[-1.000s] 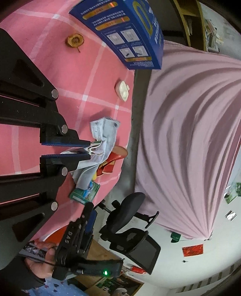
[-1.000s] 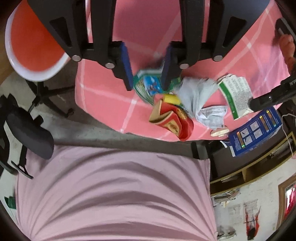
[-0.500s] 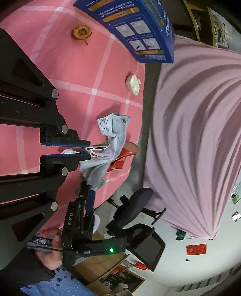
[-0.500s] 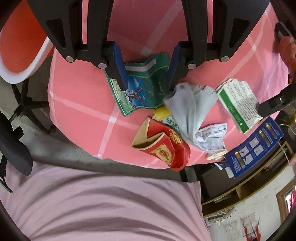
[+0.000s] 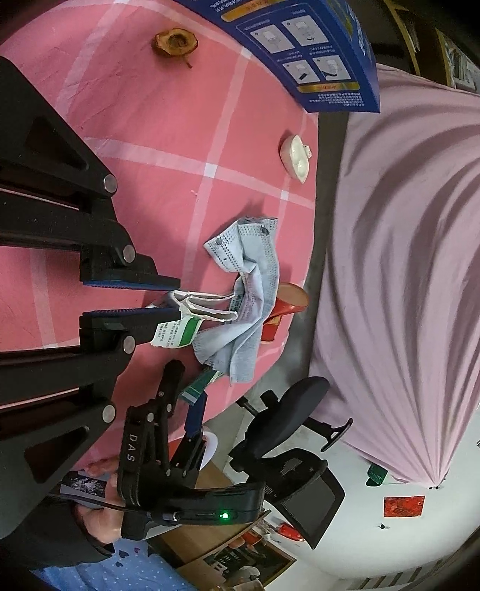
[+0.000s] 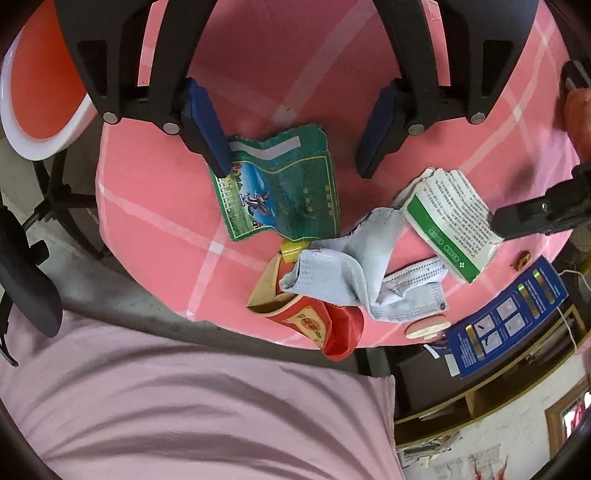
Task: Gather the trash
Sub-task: 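Grasp the white-green paper with left tool while right tool grasps green-blue packet, then carry both wrappers over the bucket and open both tools to drop them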
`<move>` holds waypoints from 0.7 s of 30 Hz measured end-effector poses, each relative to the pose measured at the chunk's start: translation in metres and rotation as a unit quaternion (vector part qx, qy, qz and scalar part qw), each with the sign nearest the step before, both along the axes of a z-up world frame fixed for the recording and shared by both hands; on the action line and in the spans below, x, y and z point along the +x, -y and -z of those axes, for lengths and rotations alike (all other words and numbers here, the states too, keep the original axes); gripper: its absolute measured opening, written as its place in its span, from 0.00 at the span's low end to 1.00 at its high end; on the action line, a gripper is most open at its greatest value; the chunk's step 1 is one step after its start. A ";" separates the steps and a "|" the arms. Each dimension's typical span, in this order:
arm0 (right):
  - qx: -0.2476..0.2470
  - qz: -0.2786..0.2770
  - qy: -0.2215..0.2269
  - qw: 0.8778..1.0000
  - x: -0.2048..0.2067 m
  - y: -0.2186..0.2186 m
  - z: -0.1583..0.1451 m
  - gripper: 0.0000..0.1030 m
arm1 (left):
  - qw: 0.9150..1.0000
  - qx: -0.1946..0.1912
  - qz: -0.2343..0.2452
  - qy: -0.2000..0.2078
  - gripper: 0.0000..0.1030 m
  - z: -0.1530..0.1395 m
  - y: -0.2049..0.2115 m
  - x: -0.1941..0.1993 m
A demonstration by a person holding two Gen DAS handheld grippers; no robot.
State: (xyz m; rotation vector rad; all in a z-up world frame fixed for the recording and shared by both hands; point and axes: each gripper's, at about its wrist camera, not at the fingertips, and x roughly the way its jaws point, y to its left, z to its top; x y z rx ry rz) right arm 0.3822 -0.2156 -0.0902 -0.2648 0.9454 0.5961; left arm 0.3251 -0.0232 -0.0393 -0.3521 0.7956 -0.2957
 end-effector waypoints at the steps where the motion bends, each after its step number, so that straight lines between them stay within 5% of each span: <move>1: 0.001 0.004 0.001 1.000 0.000 0.001 0.000 0.60 | 1.000 0.000 0.002 0.000 0.06 0.000 0.000 0.000; 14: 0.038 0.033 0.012 0.999 -0.001 0.016 -0.009 0.14 | 0.999 0.003 0.030 0.026 0.03 -0.005 0.006 -0.009; 21: 0.055 0.033 0.047 0.997 -0.025 0.020 -0.021 0.11 | 0.997 0.040 0.018 0.071 0.02 -0.014 0.017 -0.027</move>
